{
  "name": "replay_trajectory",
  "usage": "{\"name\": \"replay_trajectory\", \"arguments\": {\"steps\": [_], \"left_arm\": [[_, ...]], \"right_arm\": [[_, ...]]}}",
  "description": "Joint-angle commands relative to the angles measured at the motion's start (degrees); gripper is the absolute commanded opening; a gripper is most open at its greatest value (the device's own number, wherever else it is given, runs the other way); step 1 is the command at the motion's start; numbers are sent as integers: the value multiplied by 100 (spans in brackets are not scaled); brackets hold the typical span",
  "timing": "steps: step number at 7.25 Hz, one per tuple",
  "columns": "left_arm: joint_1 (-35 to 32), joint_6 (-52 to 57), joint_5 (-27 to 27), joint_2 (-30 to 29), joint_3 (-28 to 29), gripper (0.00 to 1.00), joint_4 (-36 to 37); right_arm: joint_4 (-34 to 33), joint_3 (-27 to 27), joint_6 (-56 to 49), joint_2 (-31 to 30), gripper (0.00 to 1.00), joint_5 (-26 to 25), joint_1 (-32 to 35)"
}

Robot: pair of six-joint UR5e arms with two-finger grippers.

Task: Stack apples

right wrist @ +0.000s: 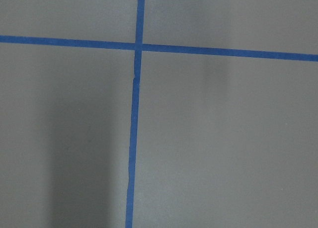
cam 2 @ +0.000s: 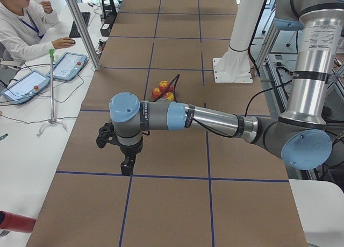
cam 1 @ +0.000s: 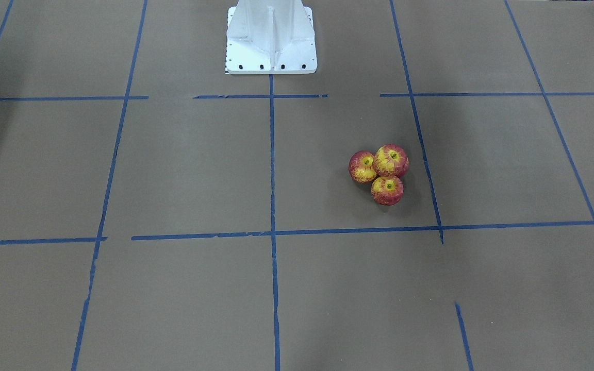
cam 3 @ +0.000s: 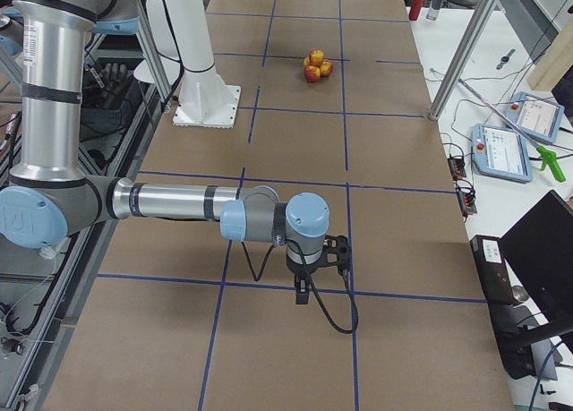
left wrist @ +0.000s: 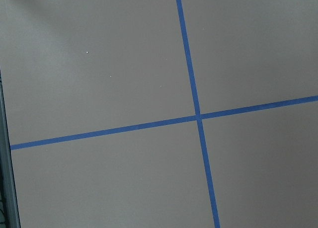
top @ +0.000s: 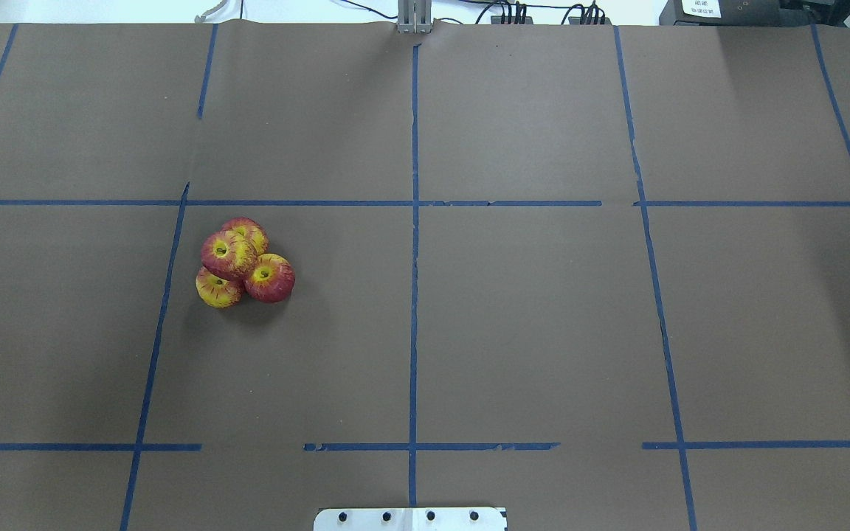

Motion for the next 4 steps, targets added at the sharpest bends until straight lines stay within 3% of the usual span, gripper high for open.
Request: {"name": "replay_trajectory", "arguments": {"steps": [1, 4], "left_arm": [[-8, 2, -3, 4, -59, 100, 12], [0, 2, -3, -5, -33, 100, -14]], "right_arm": [[0, 0, 0, 0, 100, 0, 0], [0, 0, 0, 0, 100, 0, 0]]}}
